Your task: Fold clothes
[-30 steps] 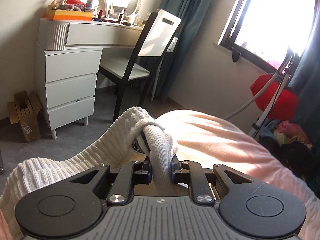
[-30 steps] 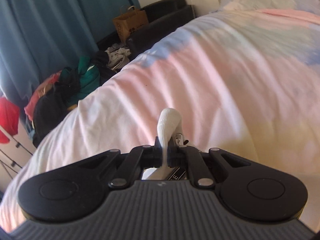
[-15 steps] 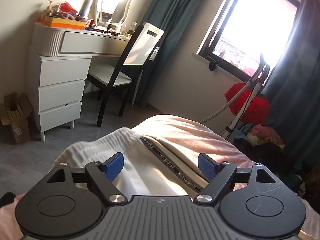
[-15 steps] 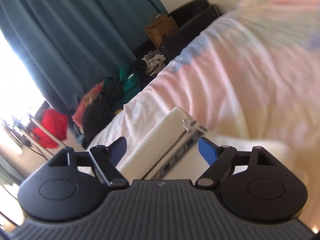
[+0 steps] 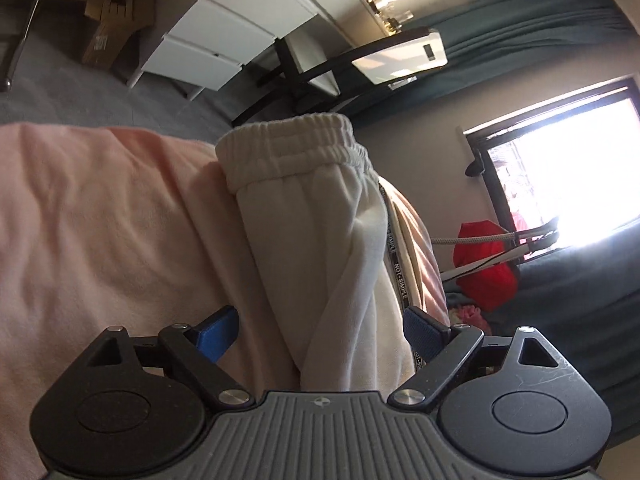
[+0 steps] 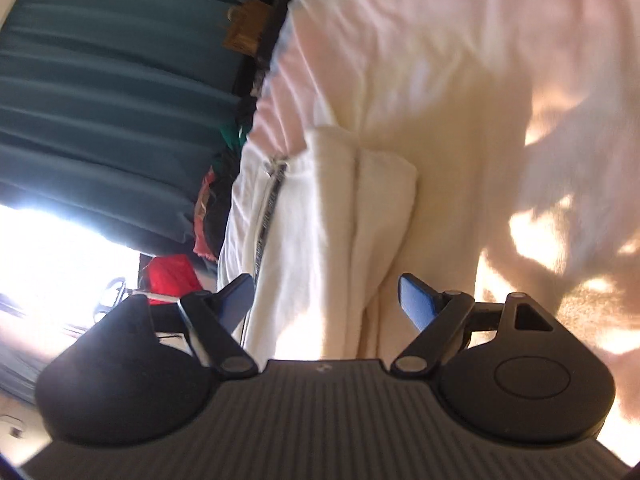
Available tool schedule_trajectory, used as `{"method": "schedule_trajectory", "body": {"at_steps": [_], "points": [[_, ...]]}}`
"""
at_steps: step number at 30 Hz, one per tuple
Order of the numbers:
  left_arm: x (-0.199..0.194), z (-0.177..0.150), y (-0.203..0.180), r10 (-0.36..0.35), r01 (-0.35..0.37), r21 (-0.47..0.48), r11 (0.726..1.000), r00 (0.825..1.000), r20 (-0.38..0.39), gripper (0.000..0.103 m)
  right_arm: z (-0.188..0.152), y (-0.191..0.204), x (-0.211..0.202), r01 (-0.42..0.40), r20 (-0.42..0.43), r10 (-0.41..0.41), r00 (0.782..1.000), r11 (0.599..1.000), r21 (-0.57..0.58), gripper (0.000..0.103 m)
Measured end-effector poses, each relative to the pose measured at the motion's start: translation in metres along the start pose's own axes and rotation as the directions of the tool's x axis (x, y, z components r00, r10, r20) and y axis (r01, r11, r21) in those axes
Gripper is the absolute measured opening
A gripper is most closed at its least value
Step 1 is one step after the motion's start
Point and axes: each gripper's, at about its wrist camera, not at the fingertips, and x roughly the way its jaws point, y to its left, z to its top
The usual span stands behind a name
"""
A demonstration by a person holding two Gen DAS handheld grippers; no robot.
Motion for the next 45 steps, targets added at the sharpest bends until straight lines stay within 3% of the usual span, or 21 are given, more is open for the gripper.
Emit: {"method": "schedule_trajectory", "body": {"at_steps": [2,4,6,8,9,10,11,13,17,21,28,33,39,42,44,45], "points": [[0.011,0.003,0.001,-0.017,0.016,0.011,1.000,1.000,0.026,0.082,0.003,-0.004,0.012,0.010,-0.002,-0.010,1.000,0.999,-0.031,0.077],[0.020,0.006,-0.004,-0.042,0.040,0.040,0.998,0.998,0.044,0.076,0.006,-0.003,0.025,0.032,0.012,-0.031,0.999,0.996,-0.080,0.066],[0.028,0.008,-0.011,-0.048,0.041,0.094,0.995,0.996,0.072,0.073,0.010,-0.001,0.033,0.020,0.040,-0.016,0.999,0.994,-0.109,0.066],[0.032,0.006,-0.020,-0.032,0.011,0.177,0.984,0.993,0.117,0.053,0.011,0.002,0.041,0.027,0.069,-0.017,0.997,0.988,-0.154,0.065],[0.034,0.005,-0.025,-0.025,-0.006,0.218,0.976,0.990,0.139,0.048,0.009,0.005,0.045,0.051,0.086,-0.036,0.996,0.982,-0.184,0.053],[0.036,0.004,-0.029,-0.020,-0.023,0.257,0.966,0.987,0.162,0.033,0.008,0.007,0.048,0.069,0.103,-0.048,0.993,0.976,-0.205,0.033],[0.036,0.001,-0.034,-0.018,-0.035,0.291,0.956,0.984,0.179,0.022,0.006,0.009,0.048,0.078,0.121,-0.052,0.991,0.974,-0.215,0.029],[0.030,0.003,-0.032,-0.040,-0.016,0.284,0.959,0.981,0.190,0.015,0.004,0.012,0.050,0.096,0.157,-0.059,0.986,0.968,-0.234,0.018],[0.005,0.012,-0.029,-0.102,0.056,0.223,0.973,0.975,0.198,0.010,0.001,0.027,0.037,0.090,0.219,-0.035,0.975,0.966,-0.244,0.013],[-0.032,0.005,-0.038,-0.141,0.059,0.353,0.934,0.967,0.213,0.009,0.002,0.041,0.005,0.000,0.237,0.062,0.970,0.968,-0.252,0.012],[-0.116,0.014,-0.012,-0.172,0.107,0.258,0.960,0.955,0.242,0.009,0.004,0.034,-0.053,-0.027,0.234,0.072,0.970,0.981,-0.194,0.012],[-0.153,0.020,0.019,-0.051,0.014,0.190,0.982,0.979,0.197,0.009,0.001,0.015,-0.085,-0.015,0.188,0.034,0.982,0.994,-0.104,0.012],[-0.164,0.010,0.024,0.056,-0.099,0.272,0.957,0.986,0.159,0.012,0.003,-0.025,-0.090,0.027,0.089,-0.029,0.996,0.999,0.025,0.012],[-0.167,0.002,0.018,0.080,-0.127,0.319,0.939,0.984,0.157,0.018,0.004,-0.041,-0.085,0.024,0.049,-0.029,0.998,0.995,0.098,0.014],[-0.170,-0.004,0.014,0.096,-0.146,0.349,0.926,0.983,0.156,0.040,0.004,-0.047,-0.081,0.009,0.027,-0.013,1.000,0.993,0.120,0.015],[-0.171,-0.007,0.012,0.104,-0.155,0.365,0.918,0.982,0.155,0.045,0.004,-0.048,-0.079,0.000,0.018,-0.002,1.000,0.992,0.125,0.017]]}}
